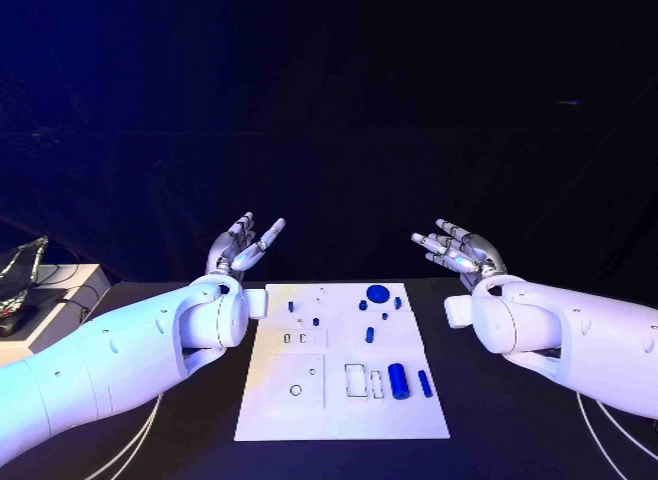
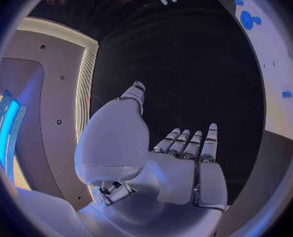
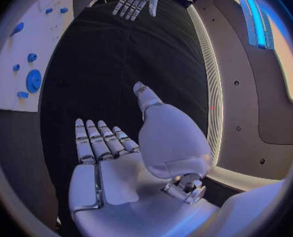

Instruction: Assemble the parts on the task board

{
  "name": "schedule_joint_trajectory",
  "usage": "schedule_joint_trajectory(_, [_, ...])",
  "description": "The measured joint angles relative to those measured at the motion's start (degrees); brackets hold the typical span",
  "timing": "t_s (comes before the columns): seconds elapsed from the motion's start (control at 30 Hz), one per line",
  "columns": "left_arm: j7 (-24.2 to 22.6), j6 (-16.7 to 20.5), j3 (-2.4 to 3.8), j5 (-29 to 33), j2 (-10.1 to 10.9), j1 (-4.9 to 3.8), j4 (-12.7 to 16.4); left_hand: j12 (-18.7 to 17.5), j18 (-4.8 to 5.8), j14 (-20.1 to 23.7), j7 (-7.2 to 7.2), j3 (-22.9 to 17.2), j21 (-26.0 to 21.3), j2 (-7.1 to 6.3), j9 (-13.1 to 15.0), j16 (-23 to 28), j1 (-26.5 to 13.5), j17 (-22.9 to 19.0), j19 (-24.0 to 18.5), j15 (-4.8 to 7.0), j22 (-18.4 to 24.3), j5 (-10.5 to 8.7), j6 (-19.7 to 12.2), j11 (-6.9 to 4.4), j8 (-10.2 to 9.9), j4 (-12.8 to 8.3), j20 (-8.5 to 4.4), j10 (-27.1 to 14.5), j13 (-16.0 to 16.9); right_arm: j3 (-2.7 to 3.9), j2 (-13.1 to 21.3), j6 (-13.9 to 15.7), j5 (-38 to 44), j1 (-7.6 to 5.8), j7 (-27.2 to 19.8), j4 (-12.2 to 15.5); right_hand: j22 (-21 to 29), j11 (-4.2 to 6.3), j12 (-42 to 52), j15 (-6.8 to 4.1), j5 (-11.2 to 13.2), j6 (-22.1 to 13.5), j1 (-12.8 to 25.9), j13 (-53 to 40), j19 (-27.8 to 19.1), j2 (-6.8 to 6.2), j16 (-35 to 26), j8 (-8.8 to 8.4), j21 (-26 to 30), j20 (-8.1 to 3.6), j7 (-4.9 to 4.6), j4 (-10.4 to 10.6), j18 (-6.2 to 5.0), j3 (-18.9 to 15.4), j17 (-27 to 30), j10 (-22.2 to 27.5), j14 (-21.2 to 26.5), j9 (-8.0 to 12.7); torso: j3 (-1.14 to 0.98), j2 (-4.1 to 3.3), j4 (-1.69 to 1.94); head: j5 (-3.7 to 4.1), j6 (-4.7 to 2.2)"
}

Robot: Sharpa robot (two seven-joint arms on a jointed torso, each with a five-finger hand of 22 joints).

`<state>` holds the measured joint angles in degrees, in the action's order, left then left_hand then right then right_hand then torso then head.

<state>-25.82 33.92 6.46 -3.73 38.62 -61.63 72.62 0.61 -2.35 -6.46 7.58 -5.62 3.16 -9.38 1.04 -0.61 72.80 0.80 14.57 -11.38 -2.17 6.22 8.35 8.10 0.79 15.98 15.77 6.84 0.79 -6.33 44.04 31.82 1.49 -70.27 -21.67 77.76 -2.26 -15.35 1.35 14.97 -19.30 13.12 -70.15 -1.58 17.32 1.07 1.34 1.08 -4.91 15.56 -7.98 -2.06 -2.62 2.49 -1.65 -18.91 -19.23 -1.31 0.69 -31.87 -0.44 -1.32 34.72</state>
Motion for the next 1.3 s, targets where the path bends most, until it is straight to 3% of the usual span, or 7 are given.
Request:
schedule_joint_trajectory(0.3, [1.3, -4.5, 0.46, -2.0, -0.5, -0.14, -1.6, 0.3, -1.15, -5.4, 0.08, -0.3, 1.0, 0.68, 0.2, -0.7, 3.2, 0.5, 1.6, -1.63, -0.3, 0.33, 2.3, 2.44, 0.3, 0.8, 0.70, 2.6, 0.3, -1.18, -0.3, -7.2, 3.6, -1.84, 3.3, -3.9, -0.4, 0.26, 0.2, -0.39, 0.0, 3.1, -3.5, -0.3, 4.7, 0.96, 0.6, 0.24, -1.8, -0.11, -0.19, -1.8, -0.93, 0.1, -0.3, -4.4, -5.4, -0.2, 0.02, -0.04, 0.01, -0.10, 0.40])
schedule_joint_trajectory(0.5, [2.0, -6.7, 0.39, -3.0, 0.2, -0.02, -1.7, 1.6, -4.42, -26.0, 0.98, 0.0, 7.9, 5.04, 1.0, -2.1, 2.9, 1.7, 19.4, -1.79, -2.5, 0.33, 15.4, 5.34, 1.3, -2.3, 0.28, 21.0, 1.3, -1.21, 0.0, -7.8, 13.6, -1.54, 2.2, -6.0, -1.5, 2.11, 0.9, -2.69, 0.0, 13.9, -7.1, -0.9, 17.1, 1.03, 1.3, 1.08, -6.2, -1.85, -0.86, -4.4, -2.68, 1.4, -1.1, -17.7, -22.1, -0.8, -0.01, -0.11, 0.10, -0.14, 1.40])
schedule_joint_trajectory(0.67, [2.4, -8.4, 0.38, -4.3, 1.1, 0.51, -1.2, 2.5, -7.35, -52.7, 2.83, 2.5, 14.3, 8.22, 1.8, -3.4, 3.6, 3.3, 34.5, 2.35, -4.0, 0.14, 33.1, 2.38, 2.0, -7.1, -2.04, 48.2, 2.4, -1.19, -0.6, -7.8, 23.2, -1.30, 1.8, -7.0, -2.3, 4.45, 1.3, -5.84, 0.6, 26.9, -8.1, -1.3, 26.2, 0.72, 2.3, 1.56, -9.6, -4.67, -2.36, -6.8, -2.68, 3.6, -1.6, -31.3, -36.7, -1.5, -0.01, -0.10, 0.12, 0.05, 1.79])
schedule_joint_trajectory(0.87, [2.5, -10.3, 0.32, -6.8, 3.5, 1.91, 1.6, 2.7, -7.85, -69.2, 2.28, 2.7, 21.1, 10.04, 2.6, -6.5, 5.8, 7.1, 45.9, 7.60, -6.6, 0.14, 49.8, -1.45, 3.0, -9.8, -7.36, 60.1, 2.6, -1.17, -1.1, -7.3, 36.6, -0.80, 2.3, -7.4, -3.4, 6.62, 1.6, -9.40, 1.3, 38.0, -8.8, -1.5, 33.9, 0.09, 3.0, 2.00, -13.3, -8.45, -3.78, -8.3, -2.68, 6.0, -2.1, -40.4, -49.6, -1.9, 0.13, -0.49, 0.26, 0.55, 2.14])
schedule_joint_trajectory(0.97, [2.5, -11.6, 0.35, -8.0, 5.1, 2.20, 3.4, 2.7, -7.84, -76.1, 1.51, 2.4, 25.2, 9.96, 2.8, -9.3, 6.5, 10.3, 50.1, 9.95, -8.6, 0.14, 52.8, -2.88, 3.0, -10.1, -10.28, 63.8, 2.6, -1.12, -1.5, -6.4, 43.3, -0.72, 3.0, -7.5, -4.2, 7.39, 1.6, -10.83, 1.3, 40.5, -8.3, -1.6, 37.1, -0.61, 3.8, 2.00, -15.2, -10.03, -3.46, -8.8, -2.67, 6.4, -2.7, -42.8, -54.5, -2.1, 0.27, -1.08, 0.46, 0.83, 1.97])
schedule_joint_trajectory(1.13, [2.5, -13.4, 0.91, -9.5, 7.8, 2.42, 7.4, 2.7, -4.38, -77.0, 0.82, 1.4, 35.5, 9.21, 2.8, -20.5, 7.5, 23.1, 49.8, 11.96, -15.5, 0.14, 54.0, -4.41, 3.0, -10.9, -15.14, 67.1, 2.7, -0.95, -2.1, -5.0, 52.2, -0.84, 4.8, -8.3, -7.4, 8.86, 1.6, -13.55, 1.3, 44.3, -7.8, -1.6, 43.5, -2.34, 10.2, 2.23, -21.4, -13.35, -2.41, -8.7, -2.68, 5.7, -6.9, -46.8, -61.7, -2.2, 0.62, -2.23, 0.97, 1.53, 1.90])
schedule_joint_trajectory(1.3, [2.6, -14.7, 1.73, -10.5, 10.2, 2.45, 11.7, 2.7, -3.80, -71.4, 0.79, 0.0, 43.0, 8.95, 2.8, -28.2, 7.7, 32.4, 44.2, 11.77, -21.1, 0.14, 54.0, -4.43, 3.0, -11.1, -15.89, 67.1, 2.7, -0.79, -3.5, -4.8, 57.9, -1.47, 7.8, -10.0, -11.9, 9.94, 1.6, -15.19, 1.2, 46.1, -6.9, -1.8, 47.5, -3.27, 21.3, 2.23, -28.7, -15.99, -1.66, -8.1, -2.68, 4.4, -15.0, -48.2, -64.4, -2.3, 1.02, -3.69, 1.69, 2.15, 1.71])
